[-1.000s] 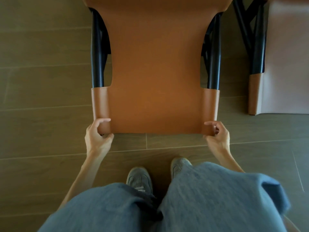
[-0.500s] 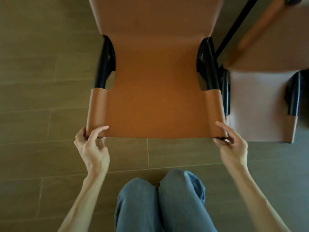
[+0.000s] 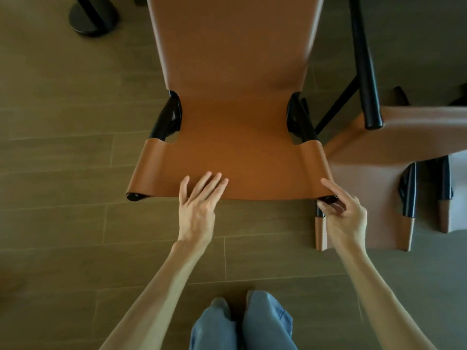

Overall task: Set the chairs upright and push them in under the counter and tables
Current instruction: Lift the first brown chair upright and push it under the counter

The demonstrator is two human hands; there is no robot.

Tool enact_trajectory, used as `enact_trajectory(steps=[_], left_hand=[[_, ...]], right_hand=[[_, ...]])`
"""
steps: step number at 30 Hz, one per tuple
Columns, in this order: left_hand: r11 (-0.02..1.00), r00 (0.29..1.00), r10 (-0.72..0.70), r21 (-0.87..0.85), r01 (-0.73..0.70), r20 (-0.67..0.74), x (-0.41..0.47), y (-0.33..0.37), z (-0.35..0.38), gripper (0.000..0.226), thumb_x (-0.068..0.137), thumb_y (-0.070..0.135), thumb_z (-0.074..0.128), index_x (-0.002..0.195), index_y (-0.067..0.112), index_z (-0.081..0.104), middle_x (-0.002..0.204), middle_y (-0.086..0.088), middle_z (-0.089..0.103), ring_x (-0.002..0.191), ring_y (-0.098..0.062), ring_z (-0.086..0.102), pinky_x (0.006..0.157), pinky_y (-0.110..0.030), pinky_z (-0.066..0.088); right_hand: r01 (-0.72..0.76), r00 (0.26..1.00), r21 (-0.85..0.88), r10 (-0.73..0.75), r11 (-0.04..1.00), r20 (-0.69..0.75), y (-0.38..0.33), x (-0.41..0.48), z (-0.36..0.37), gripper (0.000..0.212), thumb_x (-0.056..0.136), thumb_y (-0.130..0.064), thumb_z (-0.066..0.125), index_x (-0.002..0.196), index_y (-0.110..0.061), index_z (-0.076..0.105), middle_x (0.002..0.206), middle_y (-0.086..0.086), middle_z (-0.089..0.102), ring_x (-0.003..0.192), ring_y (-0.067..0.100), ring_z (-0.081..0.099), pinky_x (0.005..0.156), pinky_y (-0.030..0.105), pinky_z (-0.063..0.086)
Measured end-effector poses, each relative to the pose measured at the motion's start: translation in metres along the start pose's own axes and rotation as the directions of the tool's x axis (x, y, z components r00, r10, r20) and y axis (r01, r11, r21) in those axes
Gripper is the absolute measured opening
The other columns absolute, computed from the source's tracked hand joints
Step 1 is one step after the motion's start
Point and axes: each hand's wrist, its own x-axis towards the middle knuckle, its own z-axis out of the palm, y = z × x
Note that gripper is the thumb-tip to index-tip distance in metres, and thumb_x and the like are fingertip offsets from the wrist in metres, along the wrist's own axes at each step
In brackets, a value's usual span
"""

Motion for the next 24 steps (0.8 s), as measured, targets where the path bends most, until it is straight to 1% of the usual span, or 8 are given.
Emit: enact_trajectory(steps=[1,3,6,8,10,14,19,24], left_hand=[[1.000,1.000,-0.007,-0.001,0.007,0.019,0.013,0.002,-0.006,0.067,0.070,-0.020,0.055,0.127,0.013,0.064,0.132,-0.003,0.062,0.129,-0.023,0.052,0.110,-0.056,0.030],[1.000,0.999,-0.026,-0.003,0.026,0.048,0.039,0.001,-0.020,0.068,0.070,-0.021,0.057,0.127,0.015,0.065,0.131,-0.001,0.063,0.127,-0.021,0.054,0.108,-0.052,0.032],[0.999,0.995,-0.050,-0.010,0.051,0.083,0.073,0.003,-0.041,0.069,0.070,-0.022,0.054,0.126,0.016,0.065,0.130,0.001,0.064,0.126,-0.019,0.055,0.108,-0.046,0.030],[0.998,0.993,-0.061,-0.013,0.063,0.104,0.093,0.005,-0.052,0.069,0.069,-0.021,0.055,0.126,0.017,0.065,0.129,0.002,0.064,0.126,-0.018,0.055,0.108,-0.046,0.030],[0.998,0.990,-0.061,-0.014,0.063,0.125,0.114,0.005,-0.063,0.069,0.068,-0.021,0.057,0.126,0.017,0.065,0.129,0.002,0.064,0.125,-0.018,0.055,0.108,-0.046,0.030],[0.997,0.984,-0.068,-0.009,0.071,0.166,0.164,-0.002,-0.085,0.069,0.065,-0.019,0.062,0.126,0.014,0.065,0.129,0.001,0.064,0.124,-0.017,0.056,0.107,-0.047,0.034],[0.999,0.978,-0.042,-0.012,0.045,0.206,0.238,-0.006,-0.109,0.057,0.075,-0.007,0.052,0.126,0.014,0.064,0.129,0.001,0.064,0.124,-0.016,0.056,0.106,-0.044,0.033],[0.997,0.964,-0.073,-0.014,0.080,0.256,0.317,-0.009,-0.128,0.063,0.071,-0.012,0.062,0.128,0.015,0.063,0.132,0.001,0.062,0.125,-0.017,0.054,0.104,-0.041,0.030]], right_hand=[[0.025,1.000,-0.040,-0.025,0.999,0.001,-0.013,0.005,-0.001,0.066,0.085,0.002,0.067,0.106,-0.060,0.060,0.107,-0.004,0.055,0.089,0.014,0.060,0.088,0.027,0.052],[0.122,0.992,-0.217,-0.127,0.969,-0.013,-0.036,0.015,0.000,0.063,0.084,0.006,0.063,0.114,-0.050,0.060,0.120,0.002,0.051,0.105,0.019,0.053,0.094,0.039,0.050],[0.399,0.899,-0.534,-0.431,0.745,0.070,-0.077,0.027,0.016,0.065,0.076,0.012,0.059,0.128,-0.026,0.060,0.146,0.009,0.038,0.135,0.029,0.030,0.106,0.054,0.033],[0.551,0.824,-0.533,-0.519,0.642,0.227,-0.105,0.033,0.039,0.071,0.073,0.015,0.060,0.135,-0.018,0.055,0.152,0.011,0.035,0.141,0.029,0.027,0.110,0.053,0.028],[0.622,0.783,-0.475,-0.504,0.622,0.365,-0.133,0.041,0.064,0.074,0.072,0.018,0.060,0.139,-0.012,0.050,0.152,0.013,0.036,0.142,0.030,0.029,0.112,0.050,0.029],[0.624,0.777,-0.477,-0.432,0.619,0.458,-0.181,0.065,0.101,0.071,0.070,0.011,0.070,0.136,-0.008,0.053,0.144,0.010,0.048,0.136,0.028,0.042,0.109,0.047,0.035],[0.560,0.828,-0.531,-0.451,0.636,0.333,-0.235,0.117,0.113,0.058,0.073,0.011,0.069,0.126,-0.009,0.062,0.133,0.006,0.060,0.126,0.023,0.054,0.105,0.043,0.040],[0.536,0.842,-0.545,-0.452,0.645,0.293,-0.291,0.177,0.122,0.047,0.078,0.006,0.063,0.122,-0.010,0.065,0.127,0.004,0.064,0.120,0.020,0.058,0.103,0.039,0.040]])
